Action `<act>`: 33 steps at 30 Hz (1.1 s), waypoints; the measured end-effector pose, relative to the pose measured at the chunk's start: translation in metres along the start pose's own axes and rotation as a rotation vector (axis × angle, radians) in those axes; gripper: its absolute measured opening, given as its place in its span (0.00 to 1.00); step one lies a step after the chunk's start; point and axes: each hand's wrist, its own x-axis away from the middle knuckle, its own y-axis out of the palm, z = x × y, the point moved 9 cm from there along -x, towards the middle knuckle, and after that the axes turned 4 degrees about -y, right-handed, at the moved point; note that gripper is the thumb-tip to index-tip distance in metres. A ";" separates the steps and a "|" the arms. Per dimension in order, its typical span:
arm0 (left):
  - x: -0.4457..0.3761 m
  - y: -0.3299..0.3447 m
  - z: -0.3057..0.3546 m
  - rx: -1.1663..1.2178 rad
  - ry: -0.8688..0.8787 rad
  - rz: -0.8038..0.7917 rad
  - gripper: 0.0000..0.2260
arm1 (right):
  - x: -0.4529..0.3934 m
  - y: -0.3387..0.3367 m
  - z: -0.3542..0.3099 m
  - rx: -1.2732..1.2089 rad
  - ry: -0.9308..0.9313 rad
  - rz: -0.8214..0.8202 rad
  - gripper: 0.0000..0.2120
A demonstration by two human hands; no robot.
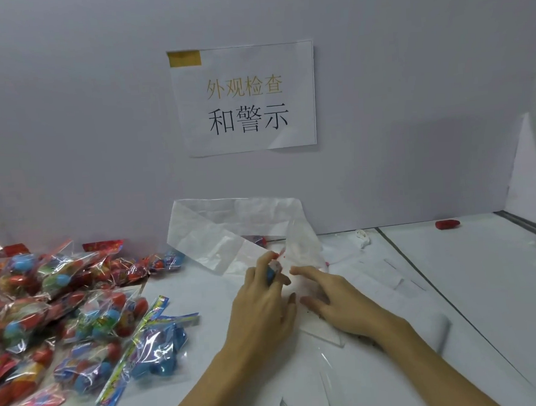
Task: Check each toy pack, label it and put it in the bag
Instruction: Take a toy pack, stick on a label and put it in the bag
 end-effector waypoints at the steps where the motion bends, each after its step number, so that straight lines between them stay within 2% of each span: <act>1: -0.001 0.009 -0.003 -0.003 -0.032 -0.037 0.11 | -0.001 -0.002 0.000 -0.009 -0.010 0.019 0.24; 4: -0.002 0.023 -0.006 -0.037 -0.039 -0.109 0.09 | -0.002 -0.005 -0.001 -0.002 -0.055 0.049 0.24; 8: -0.005 0.021 -0.016 0.042 -0.104 -0.121 0.05 | -0.004 -0.004 -0.005 0.068 -0.085 0.071 0.22; 12: -0.006 0.019 -0.027 0.156 -0.200 -0.080 0.01 | -0.009 -0.006 -0.011 0.246 -0.172 0.093 0.20; 16: -0.003 0.013 -0.035 0.196 -0.245 0.006 0.04 | -0.008 -0.029 -0.007 0.359 -0.149 0.237 0.27; 19: -0.003 0.008 -0.048 0.249 -0.336 0.075 0.05 | -0.003 -0.060 0.011 0.506 -0.044 0.387 0.28; 22: -0.003 0.002 -0.058 0.362 -0.403 0.131 0.04 | 0.007 -0.080 0.044 0.651 0.220 0.389 0.27; 24: -0.002 0.001 -0.060 0.433 -0.414 0.136 0.03 | 0.012 -0.085 0.037 0.485 0.155 0.485 0.22; 26: -0.003 0.002 -0.058 0.466 -0.409 0.129 0.02 | 0.014 -0.083 0.013 0.169 -0.021 0.567 0.18; 29: -0.003 0.002 -0.056 0.471 -0.393 0.133 0.03 | 0.006 -0.057 -0.014 -0.174 -0.161 0.414 0.13; 31: -0.002 0.002 -0.056 0.468 -0.390 0.132 0.03 | 0.003 -0.045 -0.023 -0.129 -0.197 0.355 0.11; 33: -0.002 0.002 -0.057 0.456 -0.395 0.139 0.03 | 0.002 -0.041 -0.024 -0.061 -0.215 0.370 0.10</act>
